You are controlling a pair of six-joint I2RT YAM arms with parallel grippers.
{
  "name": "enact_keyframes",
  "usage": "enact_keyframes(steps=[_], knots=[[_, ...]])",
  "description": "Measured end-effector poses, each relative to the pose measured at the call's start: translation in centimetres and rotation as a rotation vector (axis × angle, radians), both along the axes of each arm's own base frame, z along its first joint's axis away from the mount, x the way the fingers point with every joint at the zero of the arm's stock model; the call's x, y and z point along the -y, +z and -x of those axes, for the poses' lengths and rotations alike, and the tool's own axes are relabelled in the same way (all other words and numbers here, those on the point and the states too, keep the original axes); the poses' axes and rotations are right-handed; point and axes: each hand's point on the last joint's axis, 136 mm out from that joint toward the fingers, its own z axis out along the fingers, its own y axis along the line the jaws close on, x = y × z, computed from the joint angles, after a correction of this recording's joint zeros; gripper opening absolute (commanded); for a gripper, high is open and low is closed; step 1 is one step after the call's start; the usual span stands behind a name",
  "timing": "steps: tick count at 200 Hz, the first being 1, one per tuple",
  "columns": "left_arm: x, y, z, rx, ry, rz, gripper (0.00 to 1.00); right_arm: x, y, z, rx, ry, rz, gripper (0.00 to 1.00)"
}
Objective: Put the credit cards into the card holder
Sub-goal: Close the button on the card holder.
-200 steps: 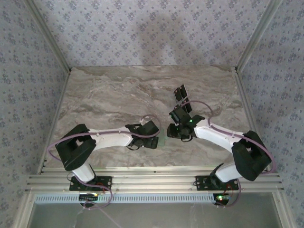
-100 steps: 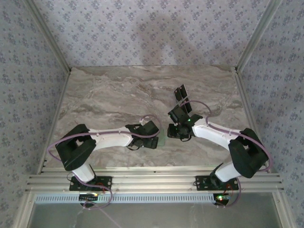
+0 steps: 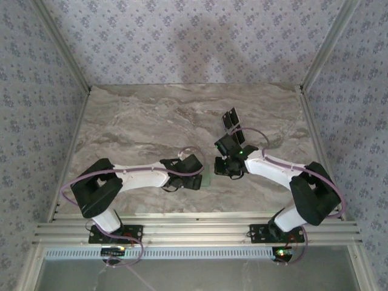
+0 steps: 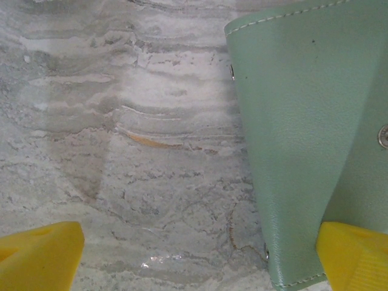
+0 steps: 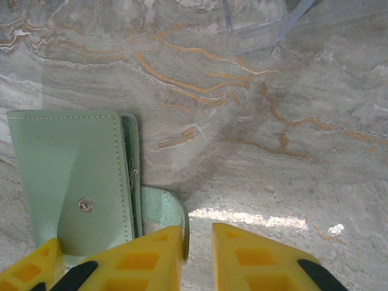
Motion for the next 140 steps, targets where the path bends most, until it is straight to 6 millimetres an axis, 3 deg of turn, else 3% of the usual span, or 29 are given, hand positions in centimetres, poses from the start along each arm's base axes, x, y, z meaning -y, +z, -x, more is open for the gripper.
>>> enact_keyframes(steps=[86,115,140], knots=[[-0.04,-0.04,0.04,0.000,0.006,0.005,0.99,-0.40,-0.20,-0.15,-0.006,0.013,-0.019,0.09],[-0.02,-0.03,0.06,0.000,0.005,0.005,0.99,-0.46,-0.15,-0.22,-0.008,0.013,-0.028,0.00],[-0.01,-0.04,0.05,0.001,0.005,0.006,0.99,-0.72,0.00,-0.37,-0.010,0.014,-0.051,0.00]])
